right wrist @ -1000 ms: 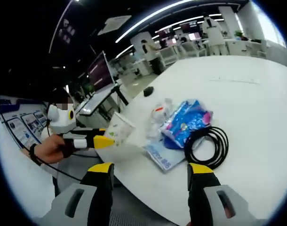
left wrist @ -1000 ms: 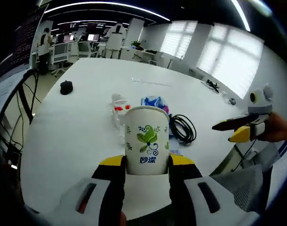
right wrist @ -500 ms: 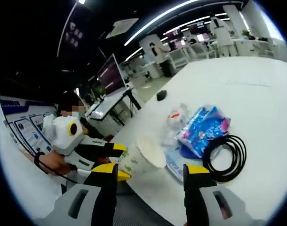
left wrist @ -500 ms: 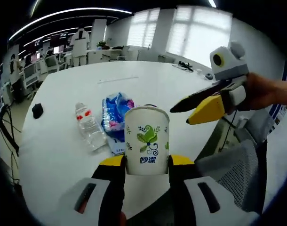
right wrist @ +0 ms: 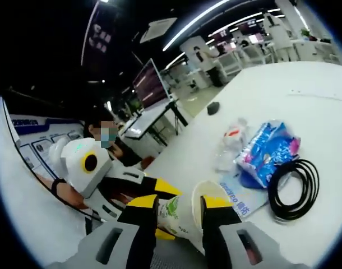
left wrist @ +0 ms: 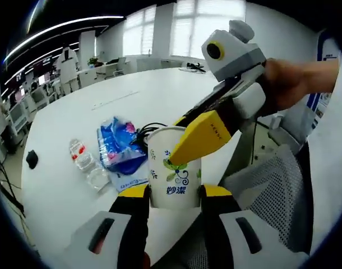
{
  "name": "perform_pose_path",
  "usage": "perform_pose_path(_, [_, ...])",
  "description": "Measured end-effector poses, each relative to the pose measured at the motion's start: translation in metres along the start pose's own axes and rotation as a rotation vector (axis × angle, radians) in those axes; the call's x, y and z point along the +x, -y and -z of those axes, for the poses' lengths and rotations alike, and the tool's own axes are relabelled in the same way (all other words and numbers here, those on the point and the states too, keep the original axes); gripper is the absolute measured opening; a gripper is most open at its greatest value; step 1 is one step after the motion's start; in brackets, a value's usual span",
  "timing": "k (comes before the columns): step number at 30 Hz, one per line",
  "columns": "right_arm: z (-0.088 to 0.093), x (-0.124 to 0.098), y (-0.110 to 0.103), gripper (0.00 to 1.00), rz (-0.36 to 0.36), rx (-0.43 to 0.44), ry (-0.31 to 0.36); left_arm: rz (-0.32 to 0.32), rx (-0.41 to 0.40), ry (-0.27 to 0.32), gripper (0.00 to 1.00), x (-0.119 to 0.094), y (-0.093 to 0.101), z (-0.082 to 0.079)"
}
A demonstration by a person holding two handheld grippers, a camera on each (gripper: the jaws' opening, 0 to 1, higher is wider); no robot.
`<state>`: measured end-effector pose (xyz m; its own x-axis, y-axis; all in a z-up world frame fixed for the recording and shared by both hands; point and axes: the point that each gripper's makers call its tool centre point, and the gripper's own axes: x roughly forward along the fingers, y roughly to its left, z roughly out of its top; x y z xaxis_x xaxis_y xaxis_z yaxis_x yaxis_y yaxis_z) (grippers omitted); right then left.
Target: Arrange the tabletop items into an orderly group along one side of the table until the central work area is clear of visible clutter.
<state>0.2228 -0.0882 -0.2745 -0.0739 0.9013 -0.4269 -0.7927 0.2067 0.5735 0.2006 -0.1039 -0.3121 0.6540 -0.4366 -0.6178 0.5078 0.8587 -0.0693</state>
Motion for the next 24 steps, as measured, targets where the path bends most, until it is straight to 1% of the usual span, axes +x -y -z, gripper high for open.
perform_pose_path(1, [0.0,0.0,-0.001,0.14,-0.008,0.005,0.003,-0.003,0.003,-0.004,0.35,0.0,0.0,0.001])
perform_pose_path(3, [-0.002,0.0,-0.005,0.05,-0.024,0.014,0.013,0.007,-0.006,0.001,0.35,0.0,0.002,-0.001])
perform_pose_path(4, [-0.003,0.001,-0.009,0.03,-0.046,0.026,0.018,0.009,-0.002,-0.001,0.35,0.0,0.003,0.0])
perform_pose_path(5, [-0.001,0.001,-0.009,0.03,-0.05,0.039,0.009,0.011,0.002,-0.003,0.35,0.001,0.003,0.0])
perform_pose_path(7, [0.0,0.002,-0.011,0.02,-0.049,0.032,0.001,0.014,0.003,-0.007,0.36,0.001,0.004,0.0])
perform_pose_path(10, [0.003,0.004,-0.011,0.01,-0.041,0.031,-0.017,0.014,0.002,-0.018,0.36,0.003,0.002,0.004])
perform_pose_path(13, [0.003,0.005,-0.011,0.0,-0.034,0.034,-0.012,0.01,0.0,-0.022,0.36,0.002,0.001,0.005])
perform_pose_path(16, [0.002,0.004,-0.009,0.0,-0.029,0.041,-0.001,0.001,-0.019,-0.02,0.36,0.002,-0.002,0.006])
perform_pose_path(19, [0.001,0.004,-0.003,0.0,-0.012,0.052,0.012,-0.007,-0.031,-0.016,0.36,0.002,-0.005,0.008])
perform_pose_path(24, [0.001,0.007,-0.008,0.0,-0.013,0.053,0.01,-0.017,-0.048,-0.017,0.37,0.002,-0.007,0.01])
